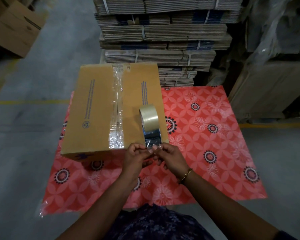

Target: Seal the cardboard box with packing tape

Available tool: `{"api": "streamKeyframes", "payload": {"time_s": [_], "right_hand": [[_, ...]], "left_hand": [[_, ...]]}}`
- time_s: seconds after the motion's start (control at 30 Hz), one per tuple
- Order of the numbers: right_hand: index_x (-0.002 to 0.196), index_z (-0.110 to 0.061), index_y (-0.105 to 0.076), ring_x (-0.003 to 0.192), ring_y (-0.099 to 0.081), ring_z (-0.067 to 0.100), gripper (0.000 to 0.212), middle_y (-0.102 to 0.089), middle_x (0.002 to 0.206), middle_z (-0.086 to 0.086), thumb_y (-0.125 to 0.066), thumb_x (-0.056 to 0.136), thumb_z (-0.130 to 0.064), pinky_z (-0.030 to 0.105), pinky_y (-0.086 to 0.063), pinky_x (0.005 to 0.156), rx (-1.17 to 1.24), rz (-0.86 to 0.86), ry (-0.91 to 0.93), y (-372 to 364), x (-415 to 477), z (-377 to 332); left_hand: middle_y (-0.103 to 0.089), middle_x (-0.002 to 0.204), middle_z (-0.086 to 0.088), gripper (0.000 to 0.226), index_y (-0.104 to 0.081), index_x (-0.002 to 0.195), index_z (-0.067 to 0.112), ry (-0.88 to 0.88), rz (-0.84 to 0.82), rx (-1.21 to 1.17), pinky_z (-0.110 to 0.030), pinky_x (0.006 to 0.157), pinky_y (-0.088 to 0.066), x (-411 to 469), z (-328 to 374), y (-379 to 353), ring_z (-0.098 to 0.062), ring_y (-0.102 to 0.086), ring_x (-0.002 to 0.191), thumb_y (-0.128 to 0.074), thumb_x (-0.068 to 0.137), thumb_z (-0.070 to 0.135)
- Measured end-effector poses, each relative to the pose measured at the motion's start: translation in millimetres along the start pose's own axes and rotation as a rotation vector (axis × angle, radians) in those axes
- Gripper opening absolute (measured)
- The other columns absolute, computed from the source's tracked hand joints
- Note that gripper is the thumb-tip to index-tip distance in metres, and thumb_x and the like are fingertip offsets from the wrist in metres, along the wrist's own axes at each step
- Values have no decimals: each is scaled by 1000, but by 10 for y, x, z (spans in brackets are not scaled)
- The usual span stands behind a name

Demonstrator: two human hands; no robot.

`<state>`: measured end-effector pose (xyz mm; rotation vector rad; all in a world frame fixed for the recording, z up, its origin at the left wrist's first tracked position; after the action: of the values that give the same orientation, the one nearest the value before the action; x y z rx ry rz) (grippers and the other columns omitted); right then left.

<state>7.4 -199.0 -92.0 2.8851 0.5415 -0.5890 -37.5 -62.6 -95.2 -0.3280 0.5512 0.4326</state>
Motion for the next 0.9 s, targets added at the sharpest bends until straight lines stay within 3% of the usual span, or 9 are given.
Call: {"api": "streamKeyframes", "payload": {"time_s": [0.2, 0.3, 0.43, 0.67, 0.77, 0.9], "right_hand": [[98, 3, -71, 57, -62, 10, 35, -77, 81, 6, -62, 97, -31, 19, -40, 43, 14, -129, -106, 110, 33, 8], [96, -3, -72, 61, -64, 11, 30, -77, 89, 11, -62, 97, -31, 20, -41, 45, 48, -188, -138, 135, 47, 3], [96, -5, -71, 63, -66, 11, 28, -77, 91, 9, -60, 98, -30, 20, -43, 46, 44, -230, -160, 157, 59, -1], [87, 2, -72, 50, -62, 0, 22, -75, 80, 17, -65, 96, -17, 10, -41, 45, -174, -184, 20, 260, 62, -153], [94, 6, -73, 56, -65, 4, 27, -77, 83, 13, -64, 96, -19, 14, -42, 44, -184, -223, 8, 288, 102, -130], [100, -2, -73, 65, -67, 9, 23, -80, 90, 5, -59, 100, -20, 18, -44, 45, -230, -304, -27, 337, 166, -52]], "left_hand": [[-71, 97, -29, 24, -54, 91, 10, -6, -61, -8, -36, 71, -57, 15, 24, 38, -35, -72, 81, -72, 83, -4], [-72, 92, -22, 20, -55, 93, 9, -14, -94, -7, -34, 69, -57, 4, 47, 40, -25, -72, 70, -69, 86, -4], [-71, 92, -16, 22, -58, 99, 9, -1, -90, 15, -30, 61, -60, 3, 34, 29, -24, -70, 75, -71, 86, -1], [-72, 69, 0, 32, -55, 100, 3, -84, -64, 116, -29, 59, -59, -13, 36, 47, -16, -70, 68, -77, 78, -6], [-72, 72, -2, 31, -55, 96, 6, -71, -81, 128, -33, 64, -58, -4, 32, 33, -20, -70, 70, -78, 78, -5], [-71, 82, -13, 27, -55, 96, 5, -56, -101, 114, -27, 59, -59, 13, 31, 57, -21, -72, 72, -75, 80, -4]]}}
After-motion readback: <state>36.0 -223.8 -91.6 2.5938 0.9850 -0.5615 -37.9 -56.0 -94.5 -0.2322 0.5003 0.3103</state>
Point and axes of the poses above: each hand's wrist, its own x-axis towards the middle knuckle, its own y-axis out of the back of the hand, z = x × y, the point moved 5 cm from there along x, towards the middle knuckle
